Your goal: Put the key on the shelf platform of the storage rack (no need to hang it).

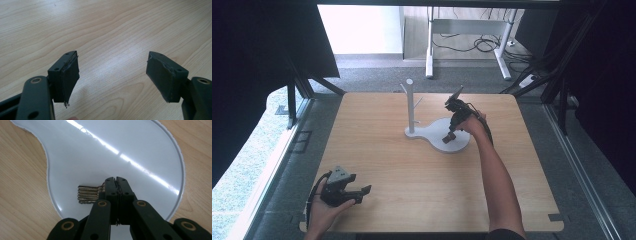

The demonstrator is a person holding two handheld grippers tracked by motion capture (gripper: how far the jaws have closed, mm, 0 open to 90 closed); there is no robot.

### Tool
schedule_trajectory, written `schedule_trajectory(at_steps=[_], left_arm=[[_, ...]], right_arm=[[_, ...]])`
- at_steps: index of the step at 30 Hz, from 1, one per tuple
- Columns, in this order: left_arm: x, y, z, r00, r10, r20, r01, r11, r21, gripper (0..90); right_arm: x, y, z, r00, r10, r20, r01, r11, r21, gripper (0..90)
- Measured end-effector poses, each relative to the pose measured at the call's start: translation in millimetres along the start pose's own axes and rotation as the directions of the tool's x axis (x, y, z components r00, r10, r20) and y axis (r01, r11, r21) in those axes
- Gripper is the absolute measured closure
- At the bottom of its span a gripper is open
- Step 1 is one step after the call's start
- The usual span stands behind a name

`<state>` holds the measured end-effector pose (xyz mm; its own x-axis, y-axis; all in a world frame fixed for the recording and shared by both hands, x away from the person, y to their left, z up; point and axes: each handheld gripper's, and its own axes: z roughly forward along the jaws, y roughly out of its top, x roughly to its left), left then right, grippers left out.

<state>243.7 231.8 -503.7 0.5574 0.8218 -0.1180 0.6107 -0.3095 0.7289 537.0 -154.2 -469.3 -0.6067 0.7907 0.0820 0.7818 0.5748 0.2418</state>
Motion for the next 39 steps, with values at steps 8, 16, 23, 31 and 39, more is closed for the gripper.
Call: schedule_trajectory(at_steps=[8, 16, 23, 31, 39], left_arm=[[-0.5, 0.0, 1.1, 1.0, -0.004, -0.002, 0.004, 1.0, 0.001, 26.5], [-2.5, 0.5, 3.5, 1.0, 0.008, 0.003, -0.009, 0.9999, 0.009, 26.5], [-5.1, 1.1, 4.7, 0.9998, 0.019, 0.002, -0.019, 0.9997, 0.016, 26.5], [-8.7, 2.1, 5.4, 0.9995, 0.03, -0.006, -0.03, 0.9994, 0.019, 26.6], [-8.3, 1.6, 6.5, 0.9995, 0.027, -0.016, -0.027, 0.9994, 0.024, 26.6]], right_arm=[[0.0, -3.7, 0.2, 0.9999, -0.009, 0.014, 0.009, 1.0, -0.008, 77.7], [2.3, -14.7, -21.1, 0.9998, 0.001, 0.018, 0.0, 0.997, -0.073, 62.7], [10.3, -34.2, -35.0, 0.9994, -0.035, 0.001, 0.035, 0.995, -0.096, 56.1], [17.1, -65.1, -51.6, 0.9963, -0.083, -0.022, 0.079, 0.985, -0.151, 53.9], [19.7, -105.4, -59.4, 0.9926, -0.109, -0.054, 0.095, 0.973, -0.21, 53.7]])
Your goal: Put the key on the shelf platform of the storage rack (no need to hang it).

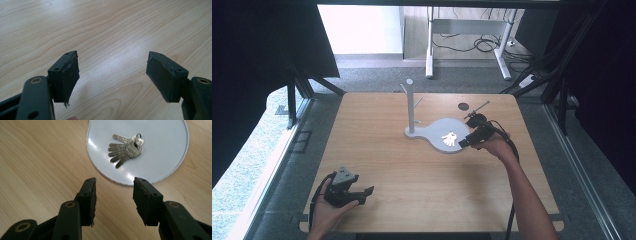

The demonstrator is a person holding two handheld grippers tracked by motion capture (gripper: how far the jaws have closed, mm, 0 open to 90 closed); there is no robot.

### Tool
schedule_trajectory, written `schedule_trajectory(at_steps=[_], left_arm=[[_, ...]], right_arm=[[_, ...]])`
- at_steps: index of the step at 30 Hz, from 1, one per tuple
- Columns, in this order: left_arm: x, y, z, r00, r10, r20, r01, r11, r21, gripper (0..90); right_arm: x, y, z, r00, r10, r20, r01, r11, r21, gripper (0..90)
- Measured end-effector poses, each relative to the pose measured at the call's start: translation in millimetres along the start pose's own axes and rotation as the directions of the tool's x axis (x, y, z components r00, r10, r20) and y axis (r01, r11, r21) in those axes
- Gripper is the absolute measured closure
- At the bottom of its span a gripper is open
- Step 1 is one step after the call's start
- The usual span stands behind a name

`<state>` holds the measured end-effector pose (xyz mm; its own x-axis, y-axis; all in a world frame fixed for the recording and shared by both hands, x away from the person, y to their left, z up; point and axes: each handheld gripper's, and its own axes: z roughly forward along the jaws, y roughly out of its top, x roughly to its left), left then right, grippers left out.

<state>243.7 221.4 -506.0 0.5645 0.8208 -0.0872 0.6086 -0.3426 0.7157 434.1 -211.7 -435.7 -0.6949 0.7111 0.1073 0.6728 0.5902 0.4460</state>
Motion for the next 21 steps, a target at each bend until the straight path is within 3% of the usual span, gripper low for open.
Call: schedule_trajectory(at_steps=[7, 16, 21], left_arm=[[-2.9, -0.6, 4.1, 1.0, 0.004, -0.003, -0.003, 0.9999, 0.014, 26.6], [-4.2, -0.6, 5.0, 1.0, 0.002, -0.005, -0.002, 0.9998, 0.019, 26.6], [-5.2, -1.0, 7.1, 1.0, 0.003, -0.003, -0.003, 0.9997, 0.024, 26.6]], right_arm=[[1.3, -42.2, -13.3, 0.9995, 0.02, -0.023, -0.022, 0.997, -0.07, 53.4], [5.6, -98.1, -13.2, 0.9994, 0.018, 0.029, -0.016, 0.997, -0.072, 52.5], [8.6, -124.0, -5.4, 0.9998, 0.018, 0.007, -0.018, 0.998, -0.068, 51.7]])
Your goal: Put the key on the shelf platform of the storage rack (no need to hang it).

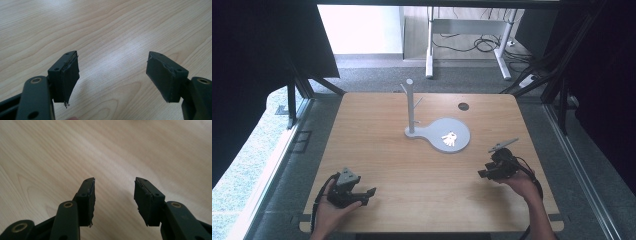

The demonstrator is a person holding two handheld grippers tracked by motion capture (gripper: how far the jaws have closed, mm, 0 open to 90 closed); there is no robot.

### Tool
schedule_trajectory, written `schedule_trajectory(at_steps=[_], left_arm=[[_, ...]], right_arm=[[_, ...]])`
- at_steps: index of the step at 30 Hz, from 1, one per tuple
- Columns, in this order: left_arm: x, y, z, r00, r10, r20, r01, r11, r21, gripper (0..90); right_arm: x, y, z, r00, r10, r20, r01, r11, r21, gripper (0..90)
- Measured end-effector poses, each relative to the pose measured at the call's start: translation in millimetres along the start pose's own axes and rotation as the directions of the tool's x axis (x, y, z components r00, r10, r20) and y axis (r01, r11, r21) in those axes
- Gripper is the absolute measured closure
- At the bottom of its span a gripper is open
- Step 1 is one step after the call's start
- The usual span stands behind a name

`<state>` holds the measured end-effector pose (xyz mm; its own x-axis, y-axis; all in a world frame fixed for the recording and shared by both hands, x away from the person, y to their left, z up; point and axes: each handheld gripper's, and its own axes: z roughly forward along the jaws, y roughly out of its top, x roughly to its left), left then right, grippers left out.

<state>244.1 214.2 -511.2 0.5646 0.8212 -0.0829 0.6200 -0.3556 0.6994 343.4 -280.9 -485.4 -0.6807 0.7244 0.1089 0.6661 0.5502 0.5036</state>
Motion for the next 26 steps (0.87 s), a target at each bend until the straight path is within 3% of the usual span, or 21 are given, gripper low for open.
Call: schedule_trajectory(at_steps=[8, 15, 19, 26], left_arm=[[-0.4, -1.2, 4.4, 1.0, -0.003, 0.002, 0.003, 0.9999, 0.013, 26.6], [-2.5, -0.8, 6.6, 0.9999, 0.011, 0.002, -0.011, 0.9998, 0.019, 26.6], [-2.7, -0.5, 6.0, 0.9999, 0.01, 0.006, -0.01, 0.9999, 0.013, 26.5], [-1.8, 0.0, 4.9, 0.9999, 0.01, 0.008, -0.01, 0.9999, 0.013, 26.5]], right_arm=[[2.9, -32.2, 8.1, 0.9997, 0.024, 0.001, -0.024, 1.0, -0.016, 50.3], [-1.9, -47.4, -1.1, 0.9973, 0.07, 0.02, -0.069, 0.995, -0.068, 49.8], [-5.5, -53.5, -0.5, 0.9947, 0.097, 0.034, -0.094, 0.992, -0.082, 48.6], [-1.7, -53.9, 7.3, 0.9947, 0.084, 0.058, -0.077, 0.991, -0.113, 42.8]])
